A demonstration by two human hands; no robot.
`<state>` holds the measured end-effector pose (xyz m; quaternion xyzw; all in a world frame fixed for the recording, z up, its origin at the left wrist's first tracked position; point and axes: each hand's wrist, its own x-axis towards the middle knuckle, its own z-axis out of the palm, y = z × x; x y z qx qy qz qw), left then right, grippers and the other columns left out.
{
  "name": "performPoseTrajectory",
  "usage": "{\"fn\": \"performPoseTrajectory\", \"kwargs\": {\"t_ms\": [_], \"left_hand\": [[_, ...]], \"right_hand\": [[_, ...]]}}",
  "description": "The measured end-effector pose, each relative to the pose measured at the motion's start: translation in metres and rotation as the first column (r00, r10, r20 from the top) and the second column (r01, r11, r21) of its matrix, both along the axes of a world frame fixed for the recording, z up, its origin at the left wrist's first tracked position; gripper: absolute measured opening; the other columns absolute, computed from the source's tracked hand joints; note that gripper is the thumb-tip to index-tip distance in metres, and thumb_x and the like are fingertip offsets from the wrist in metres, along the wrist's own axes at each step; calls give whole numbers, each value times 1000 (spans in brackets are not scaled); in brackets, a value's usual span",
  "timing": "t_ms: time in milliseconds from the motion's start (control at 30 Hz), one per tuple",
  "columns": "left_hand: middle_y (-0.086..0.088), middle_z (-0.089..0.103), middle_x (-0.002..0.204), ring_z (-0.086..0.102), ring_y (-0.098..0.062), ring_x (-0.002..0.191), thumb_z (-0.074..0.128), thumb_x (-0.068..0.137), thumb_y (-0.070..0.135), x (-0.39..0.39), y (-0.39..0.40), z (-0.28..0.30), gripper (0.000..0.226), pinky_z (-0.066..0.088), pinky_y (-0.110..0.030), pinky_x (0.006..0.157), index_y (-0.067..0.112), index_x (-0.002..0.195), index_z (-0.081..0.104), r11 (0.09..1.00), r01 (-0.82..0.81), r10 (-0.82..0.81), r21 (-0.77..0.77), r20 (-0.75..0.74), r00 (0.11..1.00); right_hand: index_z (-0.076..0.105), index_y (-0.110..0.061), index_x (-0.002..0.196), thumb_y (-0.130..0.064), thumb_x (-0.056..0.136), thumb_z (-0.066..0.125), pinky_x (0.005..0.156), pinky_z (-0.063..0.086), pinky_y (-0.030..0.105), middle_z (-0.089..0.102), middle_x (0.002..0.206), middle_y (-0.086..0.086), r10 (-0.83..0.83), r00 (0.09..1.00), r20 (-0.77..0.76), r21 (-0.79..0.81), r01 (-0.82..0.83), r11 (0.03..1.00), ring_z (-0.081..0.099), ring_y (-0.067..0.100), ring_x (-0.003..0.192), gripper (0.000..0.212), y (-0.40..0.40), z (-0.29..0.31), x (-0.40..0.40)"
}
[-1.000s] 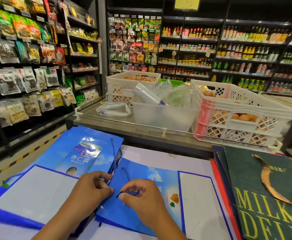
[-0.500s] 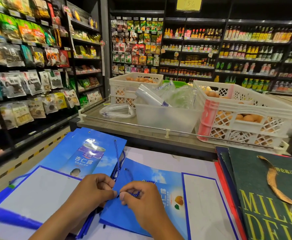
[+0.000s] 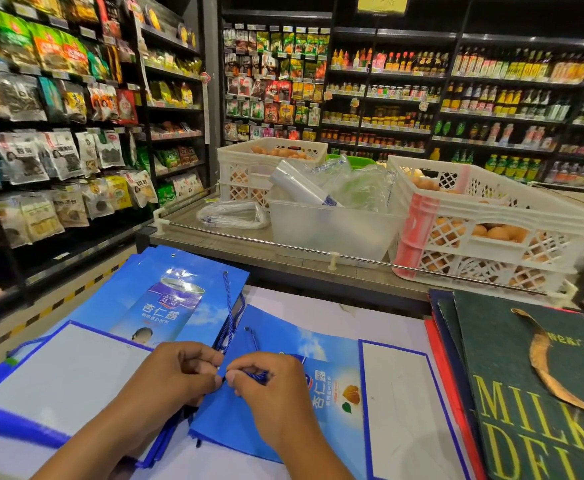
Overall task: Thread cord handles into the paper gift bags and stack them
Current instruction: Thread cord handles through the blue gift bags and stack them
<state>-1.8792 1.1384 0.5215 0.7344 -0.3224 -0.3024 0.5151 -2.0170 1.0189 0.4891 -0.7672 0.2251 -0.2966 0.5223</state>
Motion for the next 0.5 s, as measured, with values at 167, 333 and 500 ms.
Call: {"fn": "performPoseTrajectory", "kwargs": {"t_ms": [167,333,500], "left_hand": [[-13,79,87,76,-30,83,77,89,1,0,0,0,17,59,-31,66,13,100,80,1000,26,-26,-14,-26,999],[-17,78,88,74,-36,84,80,87,2,3,1,-5,19,60,-36,69,15,99,82,999,22,-22,-28,-25,999],[-21,75,87,71,-29,75,81,84,1,2,2,-6,21,58,-33,65,19,95,83,999,30,-30,-35,-19,999]], "right_hand": [[82,-32,91,-23,91,75,85,60,29,76,87,-18,-9,1000,6,-24,10,1000,71,5,89,11,-2,0,-1],[82,-32,92,-23,91,76,86,56,19,76,91,-22,-21,1000,0,-79,21,997,70,0,93,11,0,3,-2],[82,-28,92,-21,91,76,82,54,14,75,91,-20,-57,998,-4,-128,57,990,68,-2,91,9,0,2,-2]]}}
